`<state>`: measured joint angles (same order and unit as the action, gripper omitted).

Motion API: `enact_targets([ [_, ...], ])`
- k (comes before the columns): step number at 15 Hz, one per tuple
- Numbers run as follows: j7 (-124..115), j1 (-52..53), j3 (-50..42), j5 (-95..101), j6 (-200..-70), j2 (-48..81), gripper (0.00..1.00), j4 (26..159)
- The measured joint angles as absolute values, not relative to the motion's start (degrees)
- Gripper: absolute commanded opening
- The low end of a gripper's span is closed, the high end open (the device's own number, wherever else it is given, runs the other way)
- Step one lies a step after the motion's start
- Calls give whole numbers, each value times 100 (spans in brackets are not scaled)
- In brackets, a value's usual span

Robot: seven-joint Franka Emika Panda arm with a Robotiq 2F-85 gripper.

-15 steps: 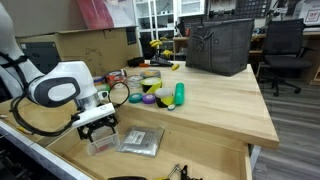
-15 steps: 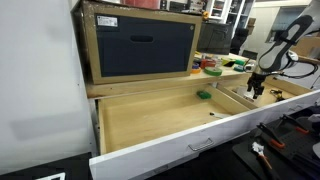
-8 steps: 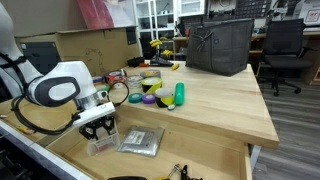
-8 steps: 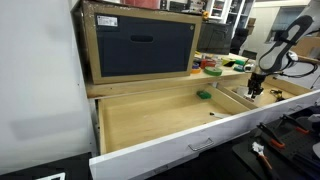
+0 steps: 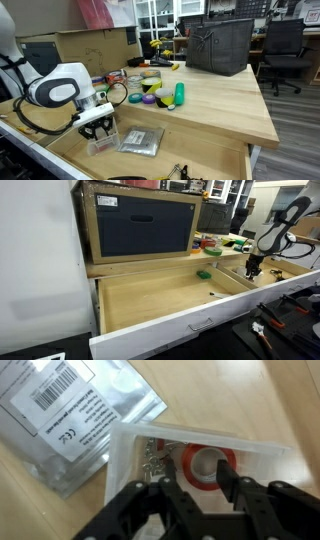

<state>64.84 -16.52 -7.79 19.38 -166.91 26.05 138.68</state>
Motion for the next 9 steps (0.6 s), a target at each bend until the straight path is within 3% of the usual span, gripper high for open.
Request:
enact_targets([
  [1,6484,-1644,-770,1938,-16691,2646,76,13868],
  [2,6484,-1638,-758,1938,-16692,2691,44,13867],
  [4,6482,-1629,-733,1937,-16695,2783,47,13858],
  [9,6481,-1626,-709,1935,-16699,2879,9,13846],
])
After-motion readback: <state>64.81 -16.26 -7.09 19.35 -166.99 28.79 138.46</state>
